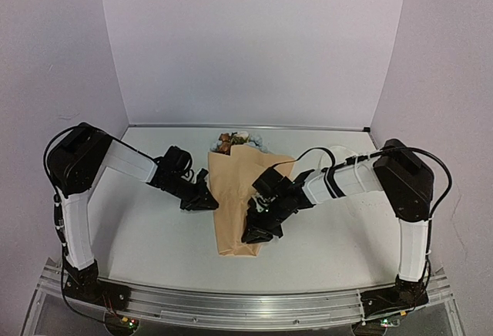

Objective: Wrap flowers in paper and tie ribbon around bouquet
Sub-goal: Press the fold line of the folded bouquet.

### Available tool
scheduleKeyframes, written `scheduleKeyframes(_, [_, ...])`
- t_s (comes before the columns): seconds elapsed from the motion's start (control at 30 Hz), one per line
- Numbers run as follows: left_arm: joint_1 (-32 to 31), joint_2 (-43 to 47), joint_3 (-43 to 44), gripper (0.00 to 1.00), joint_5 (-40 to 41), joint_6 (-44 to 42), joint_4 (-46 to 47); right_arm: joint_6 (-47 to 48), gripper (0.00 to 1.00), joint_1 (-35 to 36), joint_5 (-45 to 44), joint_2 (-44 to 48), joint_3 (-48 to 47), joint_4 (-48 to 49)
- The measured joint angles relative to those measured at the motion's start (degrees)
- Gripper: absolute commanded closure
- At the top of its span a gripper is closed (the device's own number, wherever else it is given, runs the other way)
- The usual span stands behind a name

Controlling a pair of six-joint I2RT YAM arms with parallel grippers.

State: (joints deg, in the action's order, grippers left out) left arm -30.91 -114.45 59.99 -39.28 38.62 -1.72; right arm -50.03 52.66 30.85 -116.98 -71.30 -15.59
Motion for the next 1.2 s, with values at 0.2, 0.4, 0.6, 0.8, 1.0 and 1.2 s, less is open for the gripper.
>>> scheduleKeyframes(0.2, [3.3,-4.9,7.6,0.89,-2.0,-2.6,-3.4,0.0,0.86,-0.5,1.2,0.2,0.9,0.9])
scheduleKeyframes(0.4, [7.2,-10.1,15.3,0.89,-3.9,-3.2,-4.9,0.0,0.86,-0.6,1.8,0.4,1.4,1.6])
scheduleKeyframes(0.6, [10.9,-16.8,25.9,0.89,-6.0,-4.5,-7.0,-0.1,0.86,-0.6,2.0,0.5,1.7,1.9])
scheduleKeyframes(0.8, [13.4,-22.9,36.1,0.88,-6.7,-5.3,-9.0,-0.3,0.86,-0.7,2.3,0.7,2.3,2.5])
scheduleKeyframes(1.0, [15.6,-28.8,46.8,0.88,-6.6,-5.3,-11.1,-0.7,0.86,-0.8,2.5,1.2,3.0,2.4])
scheduleKeyframes(1.2, [17.7,-31.7,54.2,0.86,-6.2,-5.1,-13.5,-1.7,0.81,-1.3,2.8,1.4,3.0,1.7])
